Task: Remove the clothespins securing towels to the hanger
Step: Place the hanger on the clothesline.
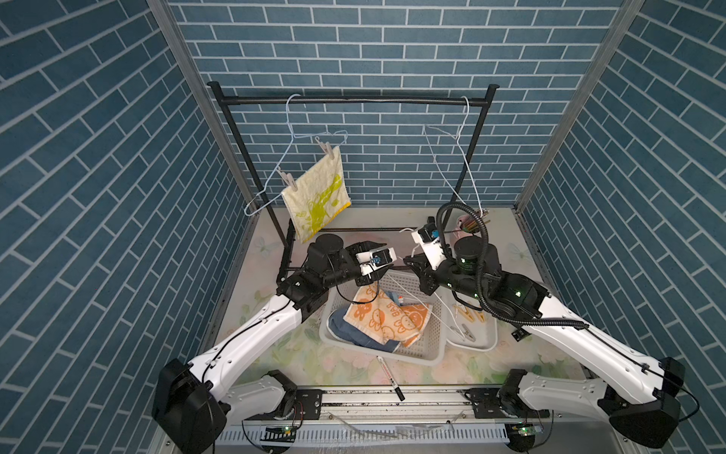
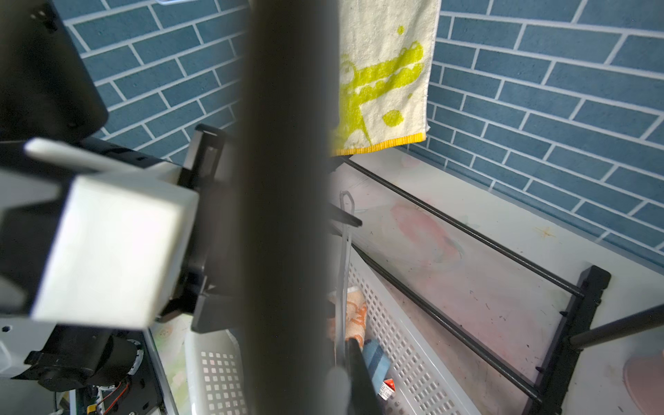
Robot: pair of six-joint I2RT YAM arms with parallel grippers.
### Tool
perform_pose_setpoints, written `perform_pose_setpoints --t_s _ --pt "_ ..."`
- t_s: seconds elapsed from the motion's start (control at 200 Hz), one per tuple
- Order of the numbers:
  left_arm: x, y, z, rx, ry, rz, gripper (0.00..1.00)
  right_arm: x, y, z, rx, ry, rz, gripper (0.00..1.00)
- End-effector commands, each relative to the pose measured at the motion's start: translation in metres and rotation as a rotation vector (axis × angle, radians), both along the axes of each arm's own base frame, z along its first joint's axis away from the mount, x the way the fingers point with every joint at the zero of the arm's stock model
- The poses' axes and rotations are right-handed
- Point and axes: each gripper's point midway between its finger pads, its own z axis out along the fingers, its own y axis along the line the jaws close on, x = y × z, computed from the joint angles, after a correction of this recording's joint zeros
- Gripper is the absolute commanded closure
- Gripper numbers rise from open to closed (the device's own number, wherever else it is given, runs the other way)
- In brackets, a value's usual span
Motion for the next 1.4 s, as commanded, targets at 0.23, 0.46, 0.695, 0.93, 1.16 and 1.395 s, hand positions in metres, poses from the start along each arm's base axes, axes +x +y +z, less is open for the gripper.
perform_pose_setpoints --t_s 0.23,0.46,0.695,0.93,1.16,1.395 --pt "0.008 0.004 0.012 0.065 -0.149 0.028 0.87 -0.003 0.012 0.005 0.092 0.073 0.039 1.0" --pt "0.01 0.009 0.009 0.091 -0.167 0.049 1.0 -0.008 0.003 -0.004 0.07 0.126 0.034 0.78" --pt "0.009 0.015 0.007 0.123 -0.19 0.069 1.0 -0.028 -0.033 -0.018 -0.048 0.17 0.018 0.38" --pt "0.008 0.016 0.007 0.125 -0.195 0.067 1.0 -0.047 -0.066 -0.032 -0.162 0.21 0.006 0.38" --pt "0.01 0.018 0.006 0.128 -0.194 0.081 1.0 -0.052 -0.071 -0.028 -0.168 0.209 0.011 0.85" --pt "0.007 0.018 0.022 0.061 -0.194 0.093 0.8 -0.044 -0.068 -0.014 -0.162 0.142 0.015 1.0"
